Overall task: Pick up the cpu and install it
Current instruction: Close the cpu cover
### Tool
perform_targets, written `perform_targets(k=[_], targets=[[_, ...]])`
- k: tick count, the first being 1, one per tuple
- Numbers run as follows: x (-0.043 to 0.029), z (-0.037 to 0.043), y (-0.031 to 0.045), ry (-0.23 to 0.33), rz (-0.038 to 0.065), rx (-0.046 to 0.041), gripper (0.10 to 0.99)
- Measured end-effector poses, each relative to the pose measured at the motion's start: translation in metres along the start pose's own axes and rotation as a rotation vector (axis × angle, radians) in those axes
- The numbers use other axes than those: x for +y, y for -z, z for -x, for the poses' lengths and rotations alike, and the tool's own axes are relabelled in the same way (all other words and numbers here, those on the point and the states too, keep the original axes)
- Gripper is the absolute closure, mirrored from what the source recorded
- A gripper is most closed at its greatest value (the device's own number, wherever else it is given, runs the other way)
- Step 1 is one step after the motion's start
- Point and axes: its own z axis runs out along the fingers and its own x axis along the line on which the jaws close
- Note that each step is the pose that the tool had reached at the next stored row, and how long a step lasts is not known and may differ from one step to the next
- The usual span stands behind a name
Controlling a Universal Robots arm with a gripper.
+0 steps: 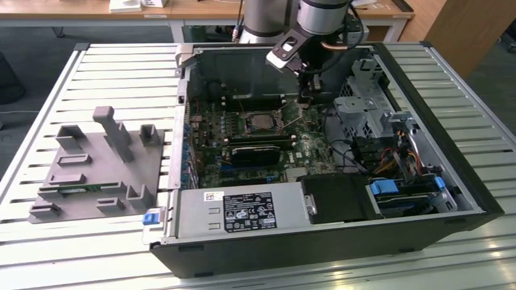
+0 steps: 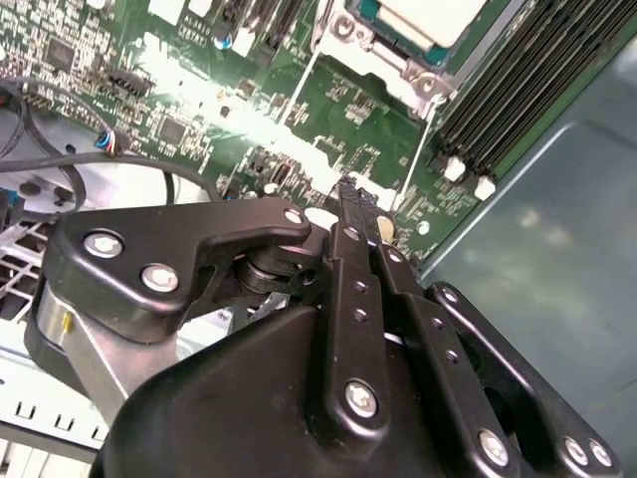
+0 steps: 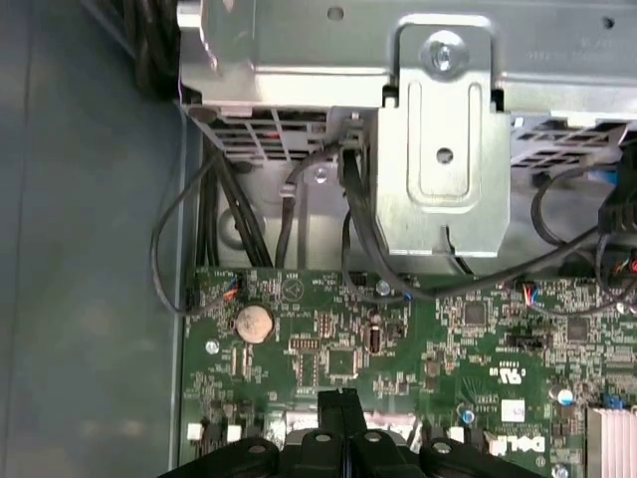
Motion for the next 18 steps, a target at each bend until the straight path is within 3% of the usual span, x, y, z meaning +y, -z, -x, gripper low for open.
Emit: perform_targets(k=[6,18], targets=[[0.0095,-0.0002,-0.001,0.0,0.0,-0.0003,0.98],[0.0149,0.0,-0.0118,0.0,0.0,-0.0003,0.98]])
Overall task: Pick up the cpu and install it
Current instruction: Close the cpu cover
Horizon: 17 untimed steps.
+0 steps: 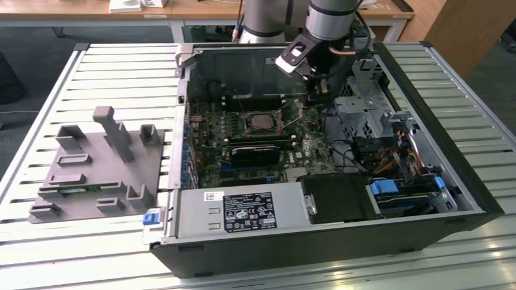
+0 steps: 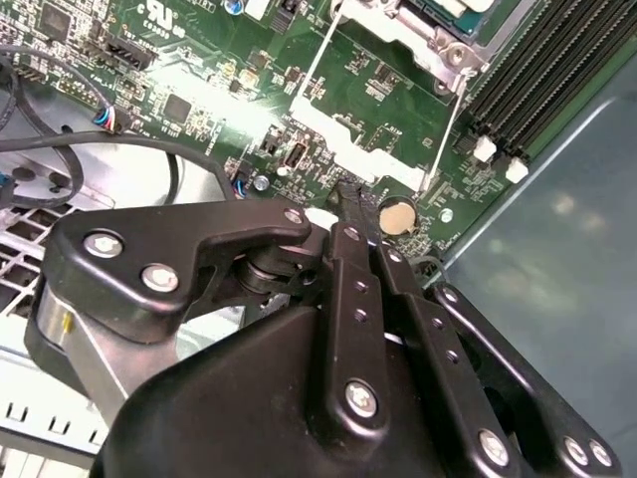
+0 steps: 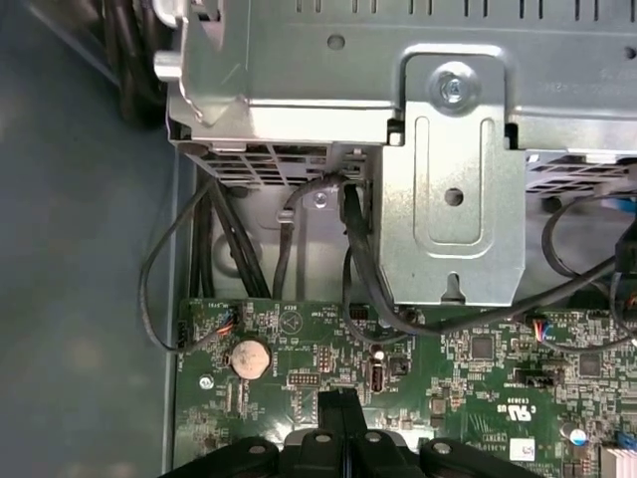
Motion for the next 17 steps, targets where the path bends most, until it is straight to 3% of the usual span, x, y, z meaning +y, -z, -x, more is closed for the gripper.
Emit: perform_targets(k=[7,11,17], targets=[[-0.0032,0.0,-0.0042,0.0,-0.004,-0.0001,0.98],[-0.0156,-0.0002,-0.0038,0.0,-0.005,0.0001,0.98],[-0.0409,-0.0004,-0.0029,0.0,-0.005,0.0,0.98]])
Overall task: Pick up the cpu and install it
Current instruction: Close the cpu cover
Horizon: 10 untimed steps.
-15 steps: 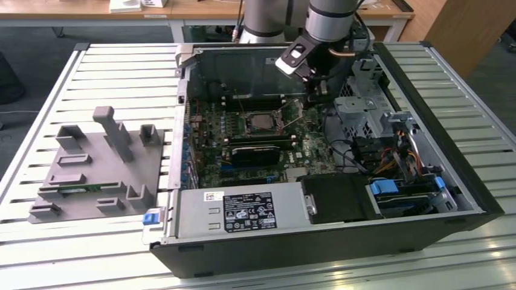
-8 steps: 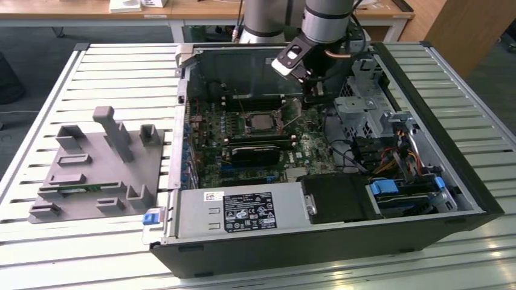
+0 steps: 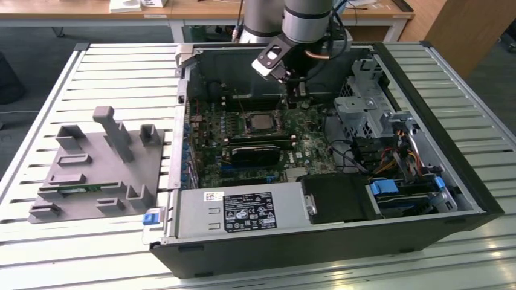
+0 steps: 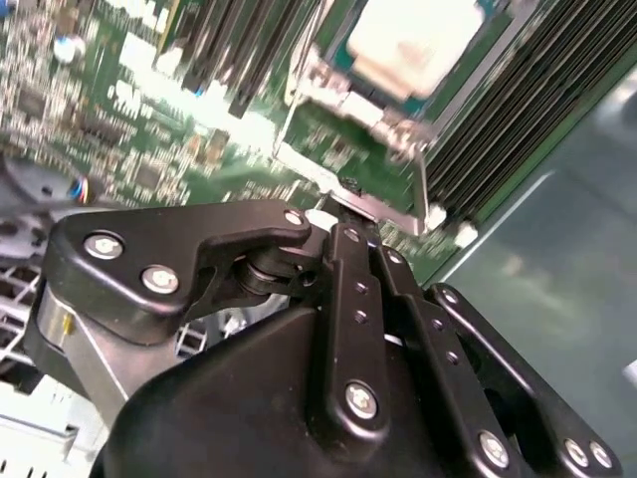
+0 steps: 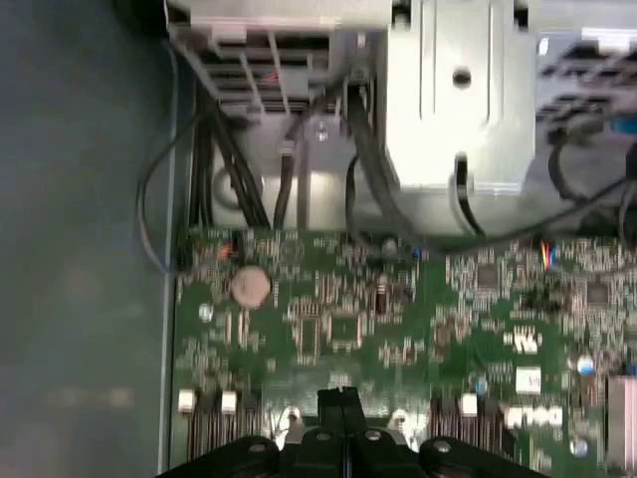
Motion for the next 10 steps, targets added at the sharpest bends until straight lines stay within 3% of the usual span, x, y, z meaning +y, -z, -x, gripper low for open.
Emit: perform_targets(k=[4,10], targets=[[-0.014,-0.0002,0.0001,0.0,0.0,0.0002,0.98],[-0.0188,-0.0002,-0.0052,0.0,0.0,0.0001,0.98]])
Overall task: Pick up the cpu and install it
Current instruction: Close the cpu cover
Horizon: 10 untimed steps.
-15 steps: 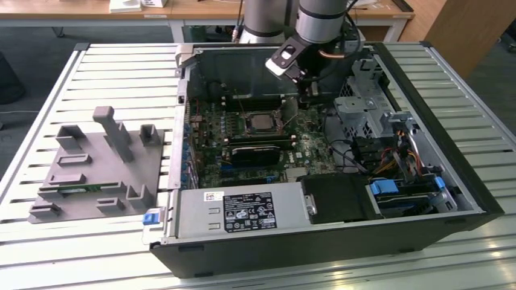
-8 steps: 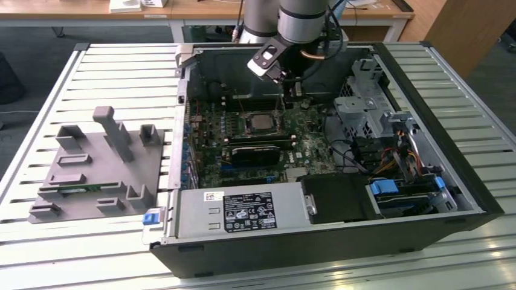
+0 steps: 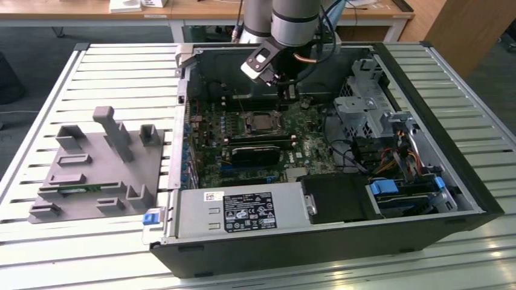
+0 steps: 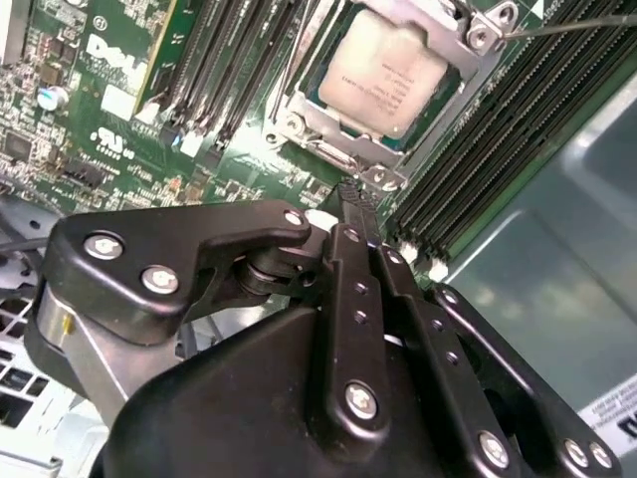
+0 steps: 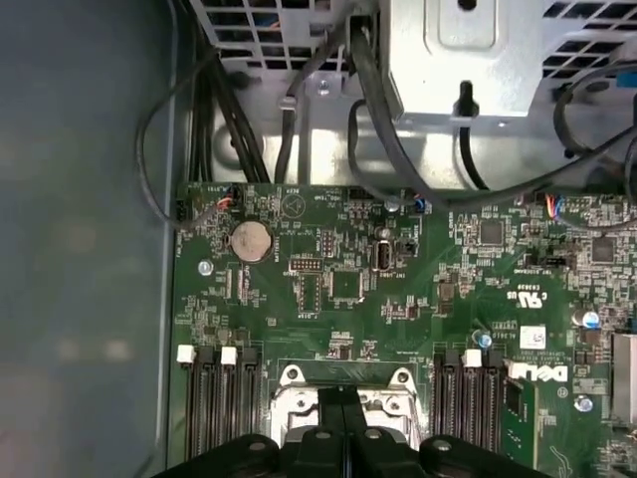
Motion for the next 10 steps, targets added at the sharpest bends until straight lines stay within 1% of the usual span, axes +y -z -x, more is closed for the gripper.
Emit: perform_targets(k=[2,4,10], targets=[[-0.0015,0.0001,-0.0037,0.0,0.0,0.0,0.98],[-0.0045,0.0,-0.0064,0.0,0.0,0.0,0.98],[-0.0228,-0.0001,-0.0077,0.0,0.0,-0.0001,0.98]])
